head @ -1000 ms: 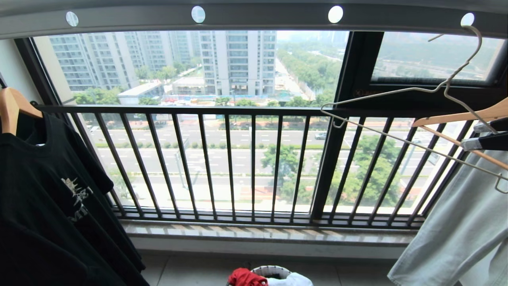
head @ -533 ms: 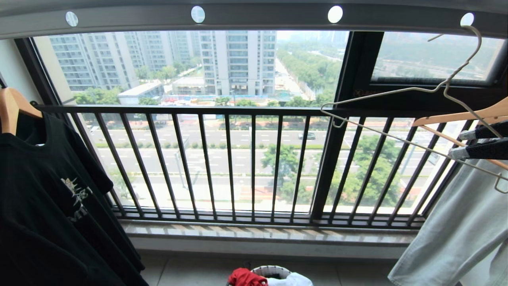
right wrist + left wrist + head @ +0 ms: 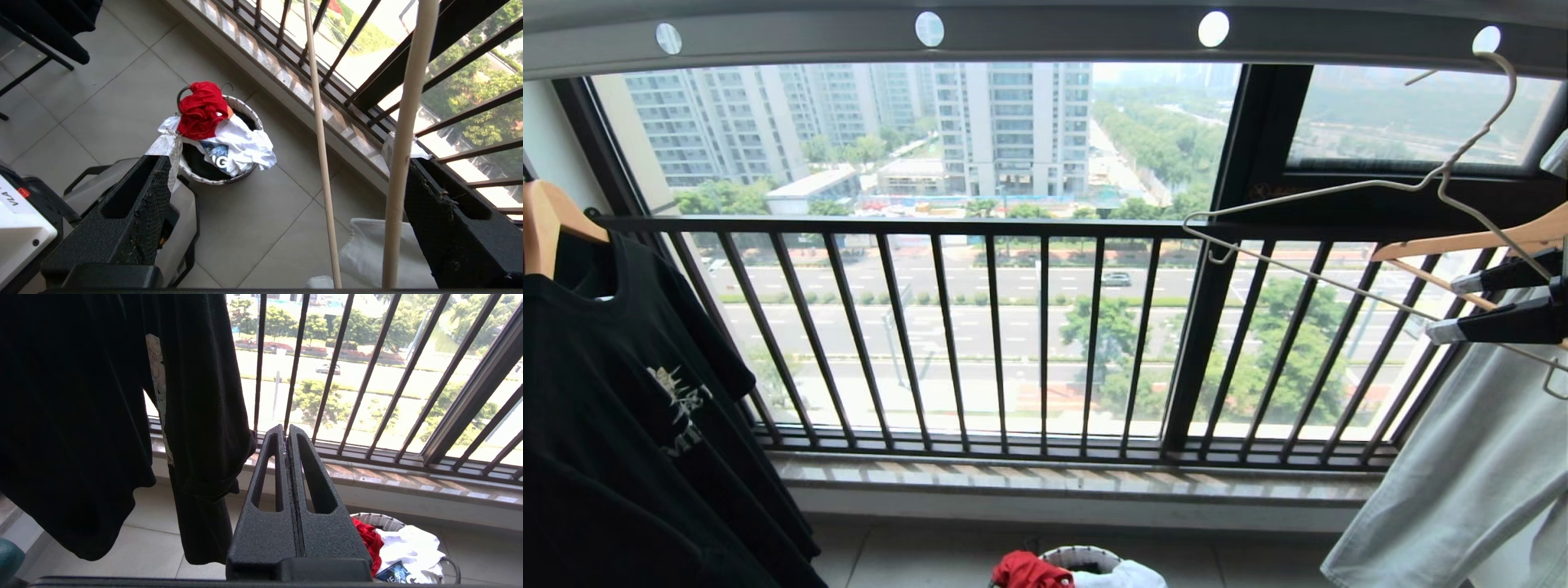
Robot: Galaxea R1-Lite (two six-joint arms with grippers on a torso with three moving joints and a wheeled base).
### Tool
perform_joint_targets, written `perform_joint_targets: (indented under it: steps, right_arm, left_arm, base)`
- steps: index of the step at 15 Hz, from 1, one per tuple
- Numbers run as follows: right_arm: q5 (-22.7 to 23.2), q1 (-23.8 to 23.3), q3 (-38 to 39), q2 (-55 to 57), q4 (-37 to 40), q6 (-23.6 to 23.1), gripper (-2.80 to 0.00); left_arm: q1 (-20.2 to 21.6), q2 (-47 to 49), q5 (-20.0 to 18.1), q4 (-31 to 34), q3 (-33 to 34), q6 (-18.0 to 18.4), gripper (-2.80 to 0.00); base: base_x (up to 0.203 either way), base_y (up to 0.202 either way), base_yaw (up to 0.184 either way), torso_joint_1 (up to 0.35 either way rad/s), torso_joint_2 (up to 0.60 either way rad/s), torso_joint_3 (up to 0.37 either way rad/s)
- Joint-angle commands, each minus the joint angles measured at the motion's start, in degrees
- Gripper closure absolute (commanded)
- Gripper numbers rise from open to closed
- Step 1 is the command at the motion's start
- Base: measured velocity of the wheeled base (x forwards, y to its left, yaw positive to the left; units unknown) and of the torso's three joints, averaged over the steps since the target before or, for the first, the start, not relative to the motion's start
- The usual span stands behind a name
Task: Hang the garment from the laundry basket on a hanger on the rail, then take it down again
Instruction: Pick up the clothes rack on the clothesline
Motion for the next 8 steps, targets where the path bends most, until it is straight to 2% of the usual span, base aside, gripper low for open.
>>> perform_joint_targets:
  steps: [1,5,6,8]
  right_arm:
    - [-0.1,0.2,-0.2,0.1,0.3,-0.9,-2.80]
    - [-0.3,0.2,-0.1,0.3,0.3,-1.2,-2.80]
    - [-0.3,0.2,0.0,0.3,0.3,-1.2,0.00]
    - [-0.3,0.3,0.0,0.3,0.3,-1.2,0.00]
  left_arm:
    - [0.0,0.0,0.0,0.0,0.0,0.0,0.00]
    - [0.0,0.0,0.0,0.0,0.0,0.0,0.00]
    - [0.0,0.0,0.0,0.0,0.0,0.0,0.00]
    - [0.0,0.0,0.0,0.0,0.0,0.0,0.00]
  base:
    - [0.000,0.000,0.000,0.000,0.00,0.000]
    - [0.000,0.000,0.000,0.000,0.00,0.000]
    - [0.000,0.000,0.000,0.000,0.00,0.000]
    - [0.000,0.000,0.000,0.000,0.00,0.000]
